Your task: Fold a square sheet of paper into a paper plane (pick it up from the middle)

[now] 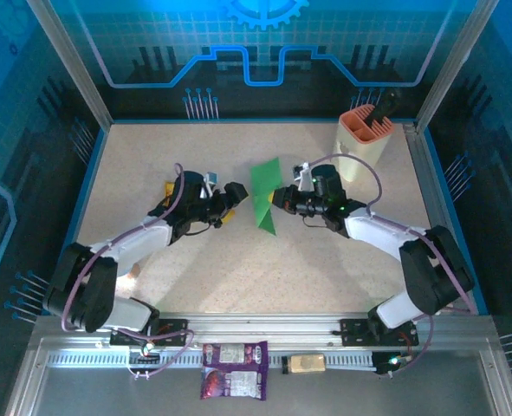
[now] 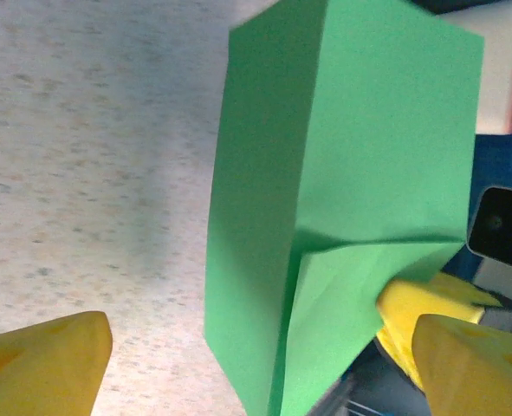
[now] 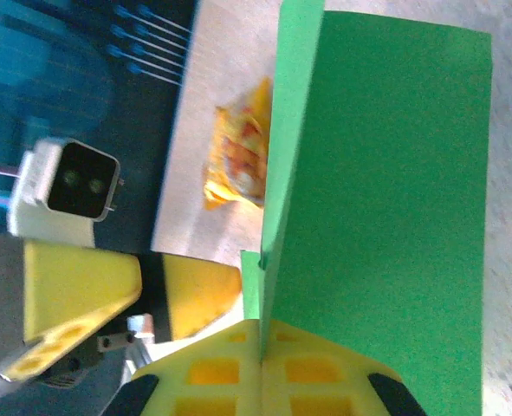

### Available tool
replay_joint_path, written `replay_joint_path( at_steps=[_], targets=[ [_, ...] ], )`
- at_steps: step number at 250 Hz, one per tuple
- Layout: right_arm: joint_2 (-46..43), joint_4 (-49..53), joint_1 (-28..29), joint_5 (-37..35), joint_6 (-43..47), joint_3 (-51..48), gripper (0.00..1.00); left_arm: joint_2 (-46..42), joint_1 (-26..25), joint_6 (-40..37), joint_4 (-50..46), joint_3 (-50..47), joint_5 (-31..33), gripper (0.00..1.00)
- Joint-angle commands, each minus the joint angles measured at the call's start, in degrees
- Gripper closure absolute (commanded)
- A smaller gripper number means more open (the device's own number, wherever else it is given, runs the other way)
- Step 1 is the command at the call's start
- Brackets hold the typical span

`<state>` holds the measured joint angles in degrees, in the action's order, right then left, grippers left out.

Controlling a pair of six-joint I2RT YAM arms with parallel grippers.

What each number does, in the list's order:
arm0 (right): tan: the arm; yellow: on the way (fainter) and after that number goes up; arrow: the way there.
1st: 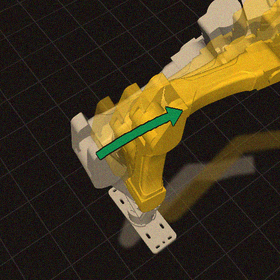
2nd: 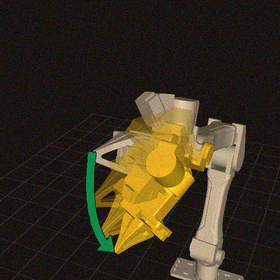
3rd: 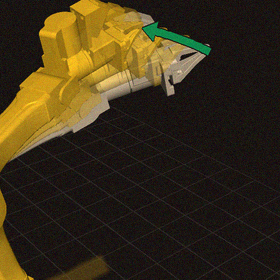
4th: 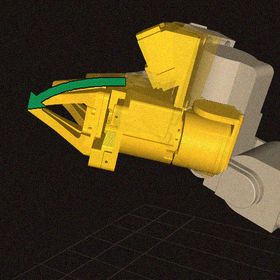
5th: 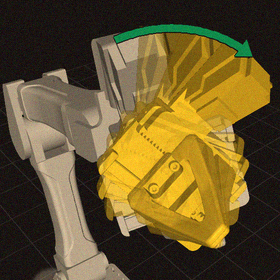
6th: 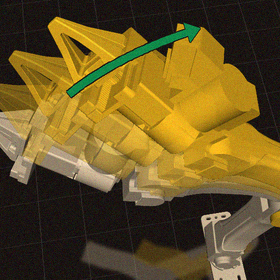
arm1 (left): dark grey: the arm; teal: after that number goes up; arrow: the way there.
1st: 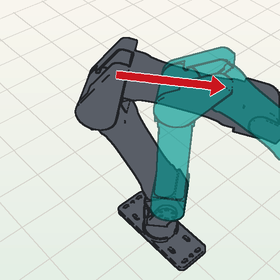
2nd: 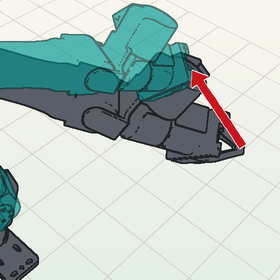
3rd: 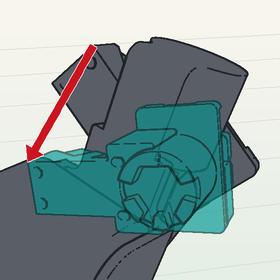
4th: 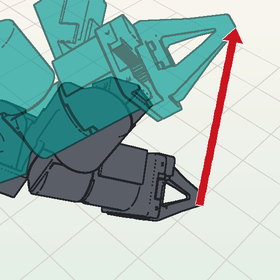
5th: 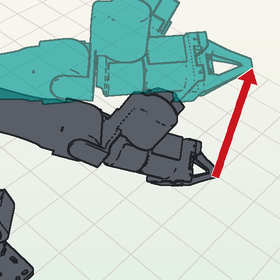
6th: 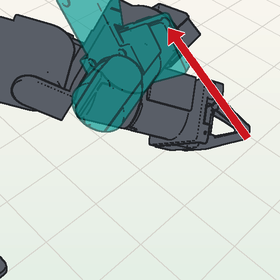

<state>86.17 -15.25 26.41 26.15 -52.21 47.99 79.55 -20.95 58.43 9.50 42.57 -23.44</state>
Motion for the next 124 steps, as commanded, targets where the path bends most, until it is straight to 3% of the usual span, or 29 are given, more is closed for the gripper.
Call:
replay_joint_path(
  at_steps=[1, 74, 124],
  targets=[
    [-1.68, -5.48, -2.12, 6.41, -1.04, 0.52, 0.96, -1.85, 0.19, 0.47, 4.91, -0.46, -5.72, 0.01],
    [0.19, -18.13, -3.62, 13.39, -11.53, -0.69, 0.96, 2.87, -0.80, 9.50, 24.49, -2.89, -13.05, 0.00],
    [1.54, -19.64, -3.61, 14.48, -13.51, -1.20, 0.96, 5.34, -1.73, 10.44, 28.54, -1.21, -14.97, 0.10]
  ],
)
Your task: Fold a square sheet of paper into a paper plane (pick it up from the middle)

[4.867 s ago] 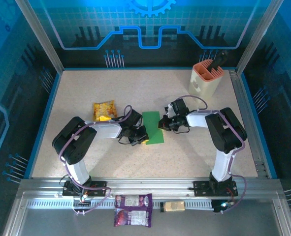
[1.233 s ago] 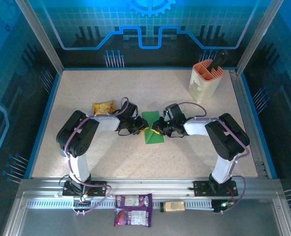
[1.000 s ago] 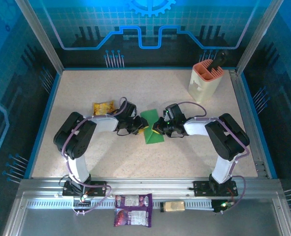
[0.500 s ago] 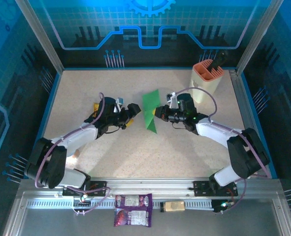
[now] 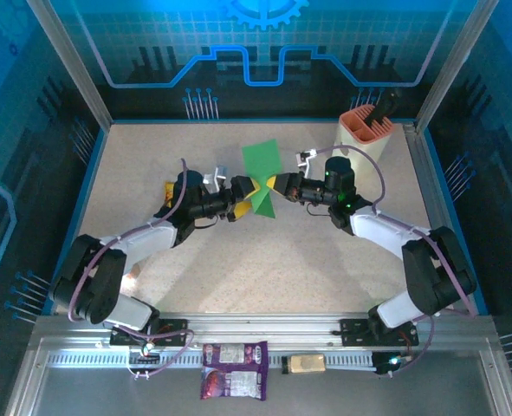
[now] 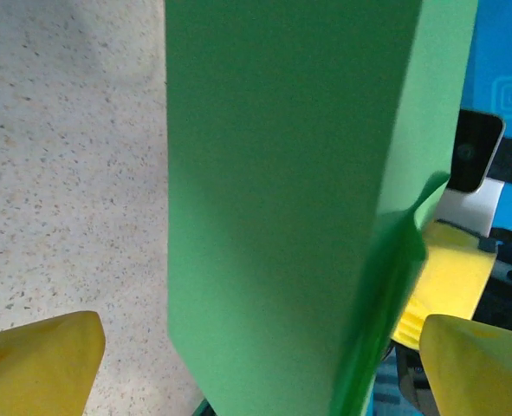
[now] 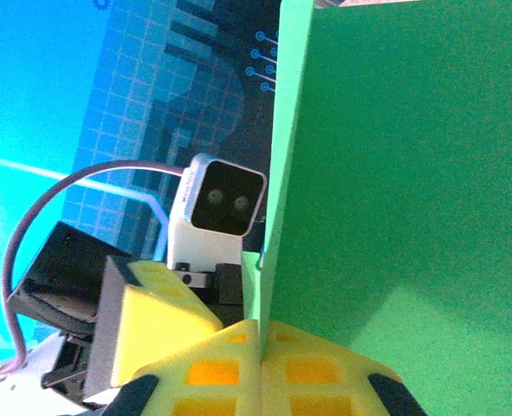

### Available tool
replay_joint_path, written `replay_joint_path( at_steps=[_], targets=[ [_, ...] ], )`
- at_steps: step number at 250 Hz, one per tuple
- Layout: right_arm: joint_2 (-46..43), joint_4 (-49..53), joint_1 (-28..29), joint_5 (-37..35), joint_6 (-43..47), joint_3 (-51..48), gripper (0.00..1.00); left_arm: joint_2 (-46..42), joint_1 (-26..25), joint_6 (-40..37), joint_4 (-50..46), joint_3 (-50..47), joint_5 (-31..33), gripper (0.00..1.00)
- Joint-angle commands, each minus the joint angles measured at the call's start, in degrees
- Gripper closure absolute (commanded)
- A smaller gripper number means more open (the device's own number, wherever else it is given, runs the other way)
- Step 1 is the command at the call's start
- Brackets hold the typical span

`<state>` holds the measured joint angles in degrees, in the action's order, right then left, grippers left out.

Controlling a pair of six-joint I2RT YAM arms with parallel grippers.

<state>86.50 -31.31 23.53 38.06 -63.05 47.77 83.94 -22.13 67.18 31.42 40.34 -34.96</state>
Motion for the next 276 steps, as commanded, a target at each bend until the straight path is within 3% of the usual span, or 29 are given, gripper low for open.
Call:
replay_joint_path(
  at_steps=[1, 97, 210, 243, 276],
  targets=[
    [1.17, -3.58, -0.74, 2.60, -2.68, -1.04, 0.96, 0.95, -0.59, 1.71, 6.72, 1.09, -3.45, 0.11],
    [1.44, -3.40, -1.38, 2.79, -3.76, -2.70, 0.96, 0.06, -0.55, 0.18, 7.50, 1.50, -2.77, 0.54],
    [0.94, -4.17, -2.17, 3.58, -4.32, -3.82, 0.94, -0.45, 0.00, -2.66, 4.15, 1.72, -2.31, 0.81],
    [0.86, -3.55, -2.35, 3.48, -3.93, -4.00, 0.88, -0.18, 0.18, -2.72, 4.01, 1.85, -2.39, 0.87],
    [-0.36, 0.53, -3.12, 2.33, -1.68, -4.00, 0.72, -0.24, 0.53, -4.07, 2.68, 1.94, -2.35, 0.92]
  ],
)
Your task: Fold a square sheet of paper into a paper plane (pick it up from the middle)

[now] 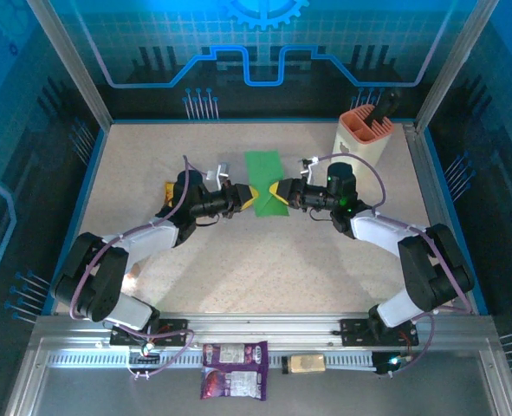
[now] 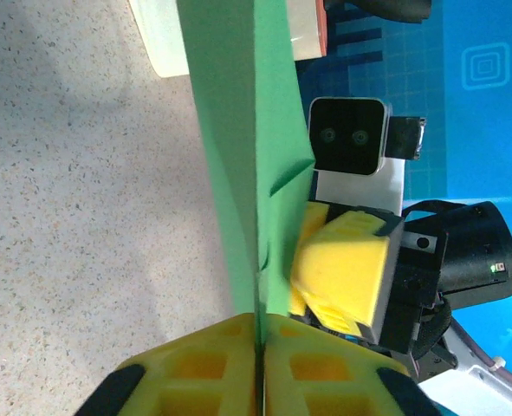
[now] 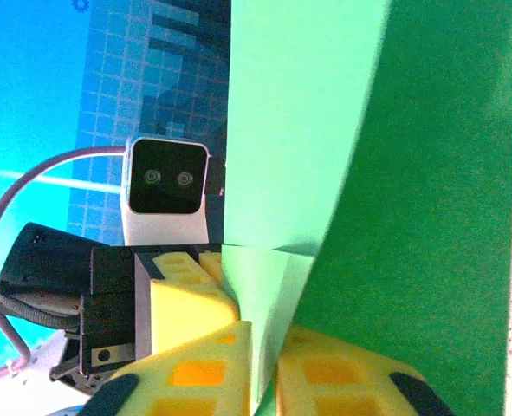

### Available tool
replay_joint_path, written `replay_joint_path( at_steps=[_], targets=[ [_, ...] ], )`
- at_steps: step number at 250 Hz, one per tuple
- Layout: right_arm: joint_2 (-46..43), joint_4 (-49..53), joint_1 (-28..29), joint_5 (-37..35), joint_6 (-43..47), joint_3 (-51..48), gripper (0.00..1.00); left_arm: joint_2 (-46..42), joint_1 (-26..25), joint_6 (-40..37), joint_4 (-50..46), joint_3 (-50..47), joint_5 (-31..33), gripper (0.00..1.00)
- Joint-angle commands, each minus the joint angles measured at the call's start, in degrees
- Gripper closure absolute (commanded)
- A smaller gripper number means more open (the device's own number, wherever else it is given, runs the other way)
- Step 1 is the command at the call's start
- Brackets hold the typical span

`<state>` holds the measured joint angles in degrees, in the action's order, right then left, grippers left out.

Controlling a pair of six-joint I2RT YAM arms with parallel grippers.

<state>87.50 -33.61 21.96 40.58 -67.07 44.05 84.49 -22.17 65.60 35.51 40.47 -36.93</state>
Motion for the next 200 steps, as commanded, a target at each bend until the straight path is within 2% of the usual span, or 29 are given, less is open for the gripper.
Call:
replay_joint_path(
  at_steps=[1, 46, 78, 105, 135, 170, 200],
  targets=[
    [-1.41, 3.05, -1.60, -0.21, 2.50, -0.28, 0.72, -0.80, 0.61, -2.59, -1.50, 1.77, -0.36, 0.92],
    [-5.74, 18.67, -3.57, -5.69, 10.77, 1.45, 0.52, -2.53, 1.34, -9.23, -10.99, 3.05, 0.83, 0.94],
    [-9.83, 32.25, -5.04, -13.23, 16.90, 3.32, 0.40, -4.90, 1.49, -20.30, -29.40, 7.79, 5.56, 0.95],
    [-13.06, 39.99, -5.65, -20.05, 20.82, 4.48, 0.33, -5.95, 1.36, -31.32, -48.92, 14.63, 13.75, 0.94],
    [-15.81, 45.32, -5.97, -26.29, 23.42, 4.91, 0.29, -5.15, 1.07, -40.13, -65.65, 22.16, 23.87, 0.94],
    [-18.01, 48.78, -6.25, -31.43, 24.26, 4.73, 0.28, -3.14, -0.78, -45.61, -78.48, 29.63, 37.70, 0.93],
    [-18.88, 50.01, -6.45, -33.66, 24.24, 4.41, 0.27, 1.14, -5.34, -48.26, -88.01, 36.45, 53.97, 0.93]
  ],
)
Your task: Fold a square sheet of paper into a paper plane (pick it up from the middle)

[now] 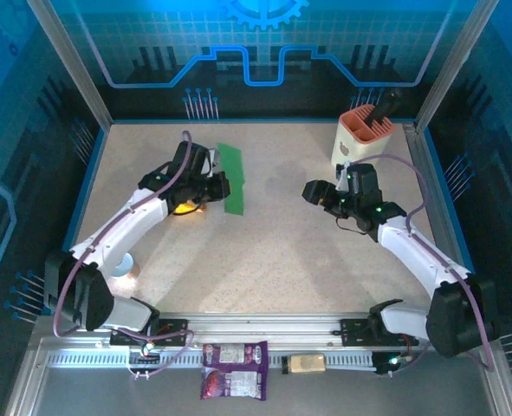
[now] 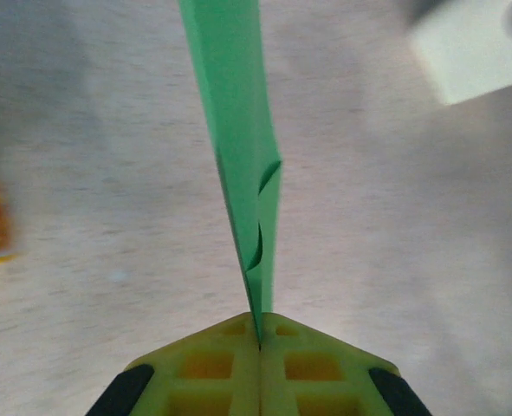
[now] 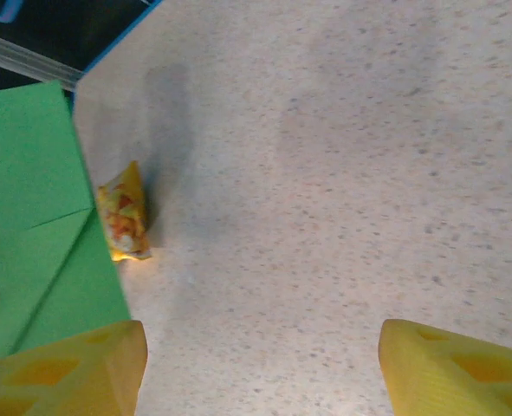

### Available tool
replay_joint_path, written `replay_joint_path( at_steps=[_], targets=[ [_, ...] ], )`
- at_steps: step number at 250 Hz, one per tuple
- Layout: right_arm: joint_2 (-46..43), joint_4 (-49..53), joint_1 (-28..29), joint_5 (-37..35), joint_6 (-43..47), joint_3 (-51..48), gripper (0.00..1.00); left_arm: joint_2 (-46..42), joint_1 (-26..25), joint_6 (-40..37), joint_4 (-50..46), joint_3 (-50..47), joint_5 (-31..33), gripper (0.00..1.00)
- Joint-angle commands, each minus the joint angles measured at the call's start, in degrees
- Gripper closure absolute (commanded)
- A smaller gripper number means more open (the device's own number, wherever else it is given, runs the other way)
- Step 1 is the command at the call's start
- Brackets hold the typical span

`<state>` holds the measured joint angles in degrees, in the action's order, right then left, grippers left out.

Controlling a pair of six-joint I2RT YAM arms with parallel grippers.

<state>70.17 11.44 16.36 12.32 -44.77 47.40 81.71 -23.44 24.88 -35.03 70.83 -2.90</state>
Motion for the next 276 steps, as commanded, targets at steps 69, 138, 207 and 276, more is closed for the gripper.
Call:
replay_joint_path(
  at_steps=[69, 138, 207, 276],
  targets=[
    [-2.76, 8.28, -2.47, -8.69, 0.66, 0.41, 0.27, 18.86, -14.41, -5.04, -27.05, 16.76, 36.55, 0.93],
    [-5.29, 10.37, -3.80, -10.40, 0.69, -0.38, 0.27, 32.68, -21.11, -0.14, -27.58, 25.06, 36.47, 0.93],
    [-6.62, 11.10, -4.83, -10.98, 0.39, -1.26, 0.27, 34.21, -22.24, 3.02, -15.28, 22.74, 14.96, 0.82],
    [-4.53, 6.14, -4.25, -4.44, -0.58, -1.97, 0.29, 28.46, -18.72, 4.03, -1.58, 14.62, -1.02, 0.65]
  ],
)
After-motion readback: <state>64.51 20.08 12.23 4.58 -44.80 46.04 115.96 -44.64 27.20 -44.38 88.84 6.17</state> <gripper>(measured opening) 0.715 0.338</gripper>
